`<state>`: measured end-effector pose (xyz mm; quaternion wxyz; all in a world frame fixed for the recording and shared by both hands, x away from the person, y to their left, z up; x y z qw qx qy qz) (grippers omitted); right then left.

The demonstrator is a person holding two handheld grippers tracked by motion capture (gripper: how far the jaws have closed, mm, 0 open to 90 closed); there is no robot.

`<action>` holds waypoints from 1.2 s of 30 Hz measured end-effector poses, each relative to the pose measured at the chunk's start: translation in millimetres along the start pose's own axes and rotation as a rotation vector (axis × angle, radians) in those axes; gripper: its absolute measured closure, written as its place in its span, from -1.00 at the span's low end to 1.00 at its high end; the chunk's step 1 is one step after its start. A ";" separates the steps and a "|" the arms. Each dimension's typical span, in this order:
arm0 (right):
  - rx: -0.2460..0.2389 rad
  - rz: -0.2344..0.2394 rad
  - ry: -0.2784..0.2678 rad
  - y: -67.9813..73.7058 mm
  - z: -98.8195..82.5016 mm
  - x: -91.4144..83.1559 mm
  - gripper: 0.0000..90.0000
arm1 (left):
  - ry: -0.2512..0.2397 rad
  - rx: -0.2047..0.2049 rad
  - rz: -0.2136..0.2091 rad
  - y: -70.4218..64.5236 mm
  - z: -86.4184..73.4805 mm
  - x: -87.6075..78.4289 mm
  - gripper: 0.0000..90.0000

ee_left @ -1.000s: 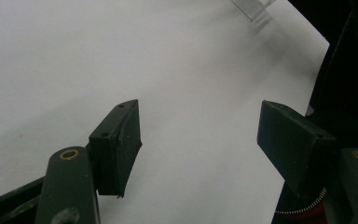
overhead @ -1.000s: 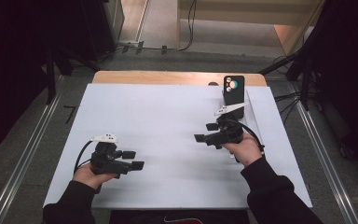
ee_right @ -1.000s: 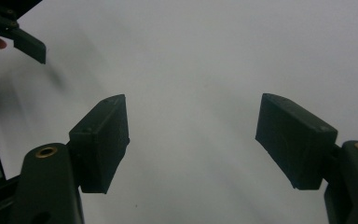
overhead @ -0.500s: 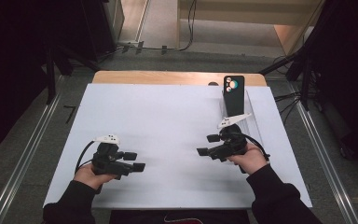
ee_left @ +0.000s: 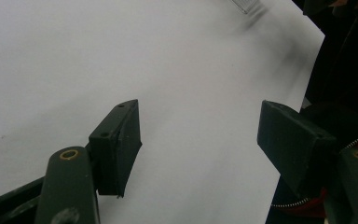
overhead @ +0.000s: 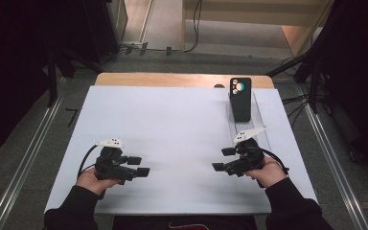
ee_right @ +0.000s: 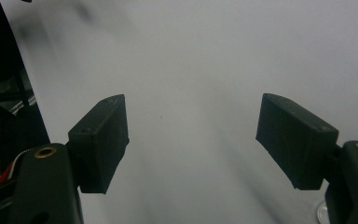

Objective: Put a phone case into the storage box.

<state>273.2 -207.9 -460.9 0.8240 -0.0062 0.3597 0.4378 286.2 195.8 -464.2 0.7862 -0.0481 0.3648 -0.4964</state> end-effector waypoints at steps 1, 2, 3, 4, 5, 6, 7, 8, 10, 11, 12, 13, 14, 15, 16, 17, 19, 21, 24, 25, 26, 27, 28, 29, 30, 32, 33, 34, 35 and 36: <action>0.001 -0.001 -0.001 -0.2 -1.8 -1.2 -0.49 | 0.002 0.003 0.000 -0.1 -0.1 0.0 -0.33; 0.006 -0.003 0.003 -0.3 -3.6 -2.7 -0.49 | 0.002 0.003 -0.002 -0.5 -0.1 0.2 -0.33; 0.006 -0.006 0.002 -0.8 -5.2 -3.7 -0.49 | 0.002 0.005 -0.003 -0.7 -0.2 0.3 -0.33; 0.006 -0.005 0.003 -1.4 -6.8 -4.9 -0.49 | 0.000 0.004 -0.004 -1.0 -0.3 0.7 -0.33; 0.010 -0.009 0.005 -1.6 -8.3 -6.0 -0.49 | 0.001 0.002 -0.006 -1.5 -0.4 0.9 -0.33; 0.015 -0.013 0.006 -1.7 -9.6 -7.2 -0.49 | 0.001 0.002 -0.006 -1.8 -0.5 1.0 -0.33; 0.017 -0.012 0.007 -1.9 -11.0 -8.3 -0.49 | 0.001 0.000 -0.008 -2.1 -0.7 1.1 -0.33; 0.015 -0.011 0.007 -2.3 -12.1 -9.0 -0.49 | 0.001 0.002 -0.007 -2.4 -0.8 1.1 -0.33; 0.018 -0.016 0.011 -2.5 -14.6 -11.0 -0.50 | -0.002 0.003 -0.006 -2.8 -1.8 0.8 -0.33; 0.018 -0.016 0.013 -2.9 -15.8 -11.9 -0.50 | -0.004 0.000 -0.009 -3.0 -2.8 0.7 -0.33; 0.022 -0.019 0.015 -3.3 -17.4 -13.0 -0.50 | -0.001 0.000 -0.009 -3.3 -3.5 0.4 -0.33; 0.024 -0.017 0.014 -3.6 -18.4 -13.5 -0.50 | -0.002 -0.001 -0.010 -3.9 -4.6 0.0 -0.33; 0.027 -0.018 0.016 -4.0 -20.0 -14.4 -0.50 | 0.001 0.004 -0.007 -4.4 -5.6 -0.7 -0.33; 0.032 -0.021 0.019 -4.5 -21.4 -15.1 -0.50 | 0.003 0.005 -0.006 -4.9 -6.3 -1.7 -0.33; 0.029 -0.024 0.020 -5.6 -23.0 -16.0 -0.50 | -0.001 0.006 -0.006 -5.1 -6.9 -2.3 -0.33; 0.035 -0.029 0.019 -6.3 -24.4 -16.7 -0.50 | -0.003 0.008 -0.005 -5.1 -7.3 -2.9 -0.33; 0.044 -0.042 0.027 -8.0 -26.8 -18.8 -0.50 | -0.004 0.006 -0.005 -5.1 -7.9 -3.3 -0.33; 0.047 -0.056 0.026 -9.8 -28.7 -21.4 -0.50 | -0.004 0.005 -0.003 -5.0 -8.2 -3.1 -0.33; 0.058 -0.063 0.017 -12.3 -31.9 -24.7 -0.50 | -0.004 0.007 -0.002 -4.5 -8.3 -2.9 -0.33; 0.064 -0.065 0.014 -13.0 -33.2 -25.8 -0.50 | -0.004 0.006 0.000 -4.3 -8.4 -2.9 -0.33; 0.068 -0.069 0.013 -13.9 -34.5 -26.8 -0.50 | -0.001 0.008 0.003 -3.9 -8.4 -3.1 -0.33; 0.070 -0.069 0.008 -15.1 -35.8 -27.7 -0.50 | -0.002 0.009 0.004 -3.6 -8.5 -3.2 -0.33; 0.073 -0.070 0.007 -16.0 -37.1 -28.7 -0.50 | -0.003 0.008 0.004 -3.4 -8.6 -3.2 -0.33; 0.080 -0.072 0.007 -16.7 -38.2 -29.6 -0.50 | -0.002 0.010 0.007 -3.3 -8.7 -3.2 -0.33; 0.083 -0.072 0.005 -17.4 -39.3 -30.2 -0.50 | -0.003 0.010 0.006 -3.3 -8.9 -3.1 -0.33; 0.083 -0.076 0.004 -18.8 -41.4 -31.2 -0.50 | -0.006 0.012 0.009 -3.5 -9.2 -2.7 -0.33; 0.082 -0.082 0.004 -19.2 -42.4 -31.6 -0.50 | -0.003 0.015 0.012 -3.3 -9.3 -2.8 -0.33; 0.088 -0.085 0.004 -19.6 -43.4 -32.2 -0.50 | -0.003 0.016 0.013 -3.3 -9.4 -2.7 -0.33; 0.086 -0.086 0.003 -20.1 -44.1 -32.7 -0.50 | -0.002 0.017 0.013 -3.0 -9.5 -2.8 -0.33; 0.086 -0.089 0.002 -20.6 -44.9 -33.1 -0.50 | -0.003 0.017 0.013 -2.8 -9.7 -2.7 -0.33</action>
Point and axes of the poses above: each handheld gripper's, and its own axes: x roughly forward along the jaws, z roughly out of its top, y roughly to its left, the point moved 1 cm from there along x, roughly forward along the jaws, and after that the axes turned 9 degrees about -y, right-handed, at the moved point
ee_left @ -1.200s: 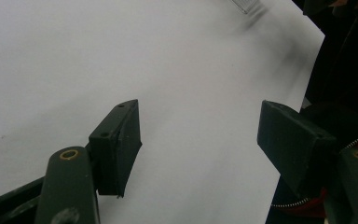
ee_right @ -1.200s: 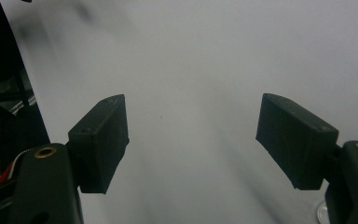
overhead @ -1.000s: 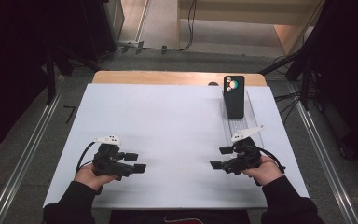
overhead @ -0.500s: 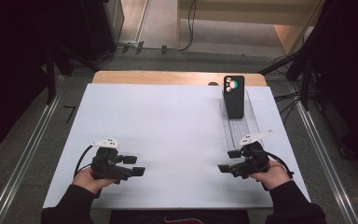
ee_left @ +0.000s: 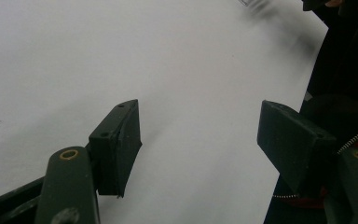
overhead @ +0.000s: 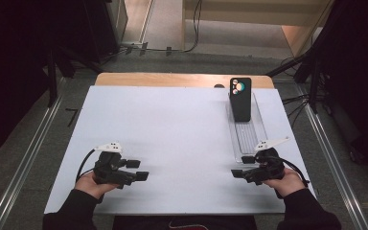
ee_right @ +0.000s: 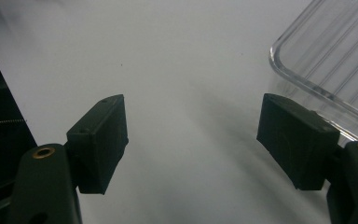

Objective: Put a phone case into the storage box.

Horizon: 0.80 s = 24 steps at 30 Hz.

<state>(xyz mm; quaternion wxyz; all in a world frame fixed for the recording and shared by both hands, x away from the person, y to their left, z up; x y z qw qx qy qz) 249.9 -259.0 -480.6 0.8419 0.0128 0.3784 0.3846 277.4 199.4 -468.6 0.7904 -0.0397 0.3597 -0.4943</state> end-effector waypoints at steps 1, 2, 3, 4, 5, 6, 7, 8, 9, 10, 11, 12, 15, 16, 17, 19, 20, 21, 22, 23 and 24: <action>0.001 0.000 0.002 -0.5 -0.9 -0.4 -0.50 | 0.002 -0.001 0.003 0.1 -0.1 0.1 -0.33; 0.002 -0.004 0.004 -1.1 -1.7 -0.8 -0.50 | 0.003 -0.002 0.002 0.3 -0.2 0.4 -0.33; 0.000 -0.008 0.004 -1.8 -2.5 -0.9 -0.50 | 0.006 0.000 0.002 0.5 -0.3 0.6 -0.33; 0.003 -0.010 0.007 -2.1 -3.0 -1.1 -0.50 | 0.007 -0.002 -0.001 0.5 -0.3 1.0 -0.33; 0.002 -0.011 0.008 -2.4 -3.5 -1.1 -0.50 | 0.007 -0.003 -0.002 0.5 -0.3 1.1 -0.33; 0.001 -0.012 0.009 -2.6 -3.8 -0.7 -0.50 | 0.007 -0.003 -0.002 0.6 -0.3 1.2 -0.33; 0.001 -0.013 0.011 -2.4 -3.9 -0.4 -0.50 | 0.010 -0.003 -0.004 0.7 -0.2 1.1 -0.33; -0.003 -0.013 0.013 -2.3 -4.1 0.0 -0.50 | 0.011 -0.001 -0.005 0.8 -0.2 1.2 -0.33; -0.005 -0.012 0.015 -2.1 -4.1 0.2 -0.50 | 0.013 0.001 -0.006 0.9 -0.3 1.2 -0.33; -0.006 -0.012 0.014 -1.9 -4.1 0.3 -0.50 | 0.013 0.001 -0.005 0.7 -0.4 1.5 -0.33; -0.009 -0.010 0.012 -1.8 -4.0 0.3 -0.50 | 0.014 0.002 -0.004 0.7 -0.5 1.7 -0.33; -0.009 -0.008 0.009 -1.7 -3.9 0.5 -0.50 | 0.017 0.001 -0.006 0.6 -0.5 2.0 -0.33; -0.011 -0.004 0.011 -1.4 -4.0 0.7 -0.50 | 0.018 0.001 -0.008 0.6 -0.6 2.2 -0.33; -0.012 -0.003 0.011 -1.5 -4.0 0.9 -0.50 | 0.018 0.001 -0.007 0.6 -0.5 2.2 -0.33; -0.014 -0.004 0.013 -1.5 -4.0 0.9 -0.50 | 0.018 0.000 -0.008 0.6 -0.5 2.1 -0.33; -0.014 -0.002 0.012 -1.4 -4.0 0.9 -0.50 | 0.017 0.001 -0.006 0.7 -0.5 2.0 -0.33; -0.016 -0.001 0.013 -1.3 -4.0 0.8 -0.50 | 0.018 0.000 -0.009 0.6 -0.5 2.0 -0.33; -0.016 -0.001 0.013 -1.3 -4.0 0.8 -0.50 | 0.019 0.000 -0.009 0.6 -0.6 2.1 -0.33; -0.017 0.000 0.013 -1.4 -4.1 0.9 -0.50 | 0.021 0.000 -0.009 0.4 -0.7 2.3 -0.33; -0.017 -0.001 0.013 -1.3 -4.1 0.9 -0.50 | 0.021 0.000 -0.011 0.3 -0.6 2.4 -0.33; -0.016 -0.001 0.014 -1.2 -4.1 0.8 -0.50 | 0.021 0.000 -0.011 0.3 -0.6 2.4 -0.33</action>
Point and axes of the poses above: each handheld gripper's, and its own axes: x roughly forward along the jaws, z roughly out of its top, y roughly to its left, the point moved 1 cm from there along x, roughly forward along the jaws, and after that the axes turned 9 degrees about -y, right-handed, at the moved point
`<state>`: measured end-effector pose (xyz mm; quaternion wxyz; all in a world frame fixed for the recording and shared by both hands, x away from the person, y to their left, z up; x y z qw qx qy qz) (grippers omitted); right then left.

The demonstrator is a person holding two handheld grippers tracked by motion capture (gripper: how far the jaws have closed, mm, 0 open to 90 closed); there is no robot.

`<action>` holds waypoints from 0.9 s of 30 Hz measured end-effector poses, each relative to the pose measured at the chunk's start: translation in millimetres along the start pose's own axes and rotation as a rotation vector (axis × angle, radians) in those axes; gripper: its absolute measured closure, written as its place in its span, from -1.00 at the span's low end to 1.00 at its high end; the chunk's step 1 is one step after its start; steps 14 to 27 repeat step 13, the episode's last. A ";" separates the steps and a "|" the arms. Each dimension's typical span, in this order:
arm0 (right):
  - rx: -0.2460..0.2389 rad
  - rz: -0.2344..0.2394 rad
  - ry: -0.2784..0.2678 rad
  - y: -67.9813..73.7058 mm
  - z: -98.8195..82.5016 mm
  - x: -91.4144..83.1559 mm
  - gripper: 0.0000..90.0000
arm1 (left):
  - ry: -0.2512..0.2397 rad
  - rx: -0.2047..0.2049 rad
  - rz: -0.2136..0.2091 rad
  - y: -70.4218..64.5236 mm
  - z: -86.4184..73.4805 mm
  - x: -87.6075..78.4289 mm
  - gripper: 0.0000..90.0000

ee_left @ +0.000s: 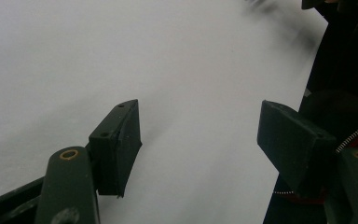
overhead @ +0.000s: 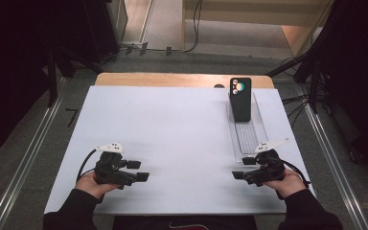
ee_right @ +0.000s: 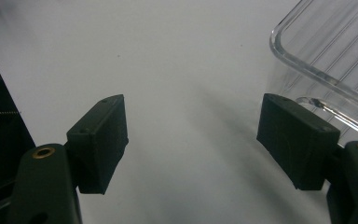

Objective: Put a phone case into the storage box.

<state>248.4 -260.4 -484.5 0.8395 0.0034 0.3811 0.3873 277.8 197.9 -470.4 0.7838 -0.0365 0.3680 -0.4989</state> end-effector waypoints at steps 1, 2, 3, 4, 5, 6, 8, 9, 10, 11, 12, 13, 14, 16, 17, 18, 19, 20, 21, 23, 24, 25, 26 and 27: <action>-0.001 0.001 -0.001 0.0 0.0 0.2 -0.50 | 0.000 0.000 0.000 0.0 0.0 0.0 -0.33; -0.001 0.001 0.000 0.1 0.0 0.2 -0.50 | 0.000 0.000 -0.001 0.1 0.0 0.0 -0.33; -0.002 0.001 0.000 0.3 0.0 0.3 -0.50 | 0.000 0.000 -0.001 0.2 -0.1 0.0 -0.33; -0.001 0.001 0.001 0.3 0.0 0.4 -0.50 | 0.001 0.000 -0.001 0.2 -0.1 -0.1 -0.33; -0.001 0.002 0.001 0.4 0.0 0.5 -0.50 | 0.001 -0.002 0.000 0.2 -0.1 0.0 -0.33; -0.002 0.002 0.002 0.4 0.0 0.5 -0.50 | 0.001 -0.002 0.000 0.2 -0.1 0.1 -0.33; -0.002 0.003 0.005 0.3 -0.2 0.7 -0.50 | 0.001 -0.001 0.000 0.2 0.0 0.3 -0.33; -0.002 0.003 0.006 0.3 -0.3 0.7 -0.50 | 0.002 0.000 0.000 0.2 0.0 0.3 -0.33; -0.003 0.004 0.007 0.1 -0.4 0.7 -0.50 | 0.002 0.000 0.000 0.2 0.0 0.3 -0.33; -0.003 0.004 0.008 0.1 -0.4 0.6 -0.50 | 0.002 0.000 0.000 0.2 0.0 0.4 -0.33; -0.003 0.004 0.008 0.1 -0.5 0.7 -0.50 | 0.003 0.000 0.000 0.2 0.0 0.5 -0.33; -0.004 0.005 0.009 0.0 -0.5 0.8 -0.50 | 0.004 0.001 0.000 0.3 0.0 0.6 -0.33; -0.004 0.005 0.009 0.0 -0.5 0.8 -0.50 | 0.004 0.001 0.000 0.3 0.0 0.6 -0.33; -0.004 0.005 0.009 0.0 -0.5 0.8 -0.50 | 0.004 0.001 0.000 0.3 0.0 0.6 -0.33; -0.004 0.005 0.009 0.0 -0.5 0.8 -0.50 | 0.004 0.001 0.000 0.3 0.0 0.6 -0.33; -0.004 0.005 0.009 0.0 -0.5 0.8 -0.50 | 0.004 0.001 0.000 0.3 0.0 0.6 -0.33; -0.004 0.005 0.009 0.0 -0.5 0.8 -0.50 | 0.004 0.001 0.000 0.3 0.0 0.6 -0.33; -0.004 0.005 0.009 0.0 -0.5 0.8 -0.50 | 0.004 0.001 0.000 0.3 0.0 0.6 -0.33; -0.004 0.005 0.009 0.0 -0.5 0.8 -0.50 | 0.004 0.001 0.000 0.3 0.0 0.6 -0.33; -0.004 0.005 0.009 0.0 -0.5 0.8 -0.50 | 0.004 0.001 0.000 0.3 0.0 0.6 -0.33; -0.004 0.005 0.009 0.0 -0.5 0.8 -0.50 | 0.004 0.001 0.000 0.3 0.0 0.6 -0.33; -0.004 0.005 0.009 0.0 -0.5 0.8 -0.50 | 0.004 0.001 0.000 0.3 0.0 0.6 -0.33; -0.004 0.005 0.009 0.0 -0.5 0.8 -0.50 | 0.004 0.001 0.000 0.3 0.0 0.6 -0.33; -0.004 0.005 0.009 0.0 -0.5 0.8 -0.50 | 0.004 0.001 0.000 0.3 0.0 0.6 -0.33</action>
Point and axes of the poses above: each handheld gripper's, and its own axes: x roughly forward along the jaws, z roughly out of its top, y roughly to its left, the point moved 1 cm from there along x, roughly forward along the jaws, and after that the axes turned 9 degrees about -y, right-handed, at the moved point
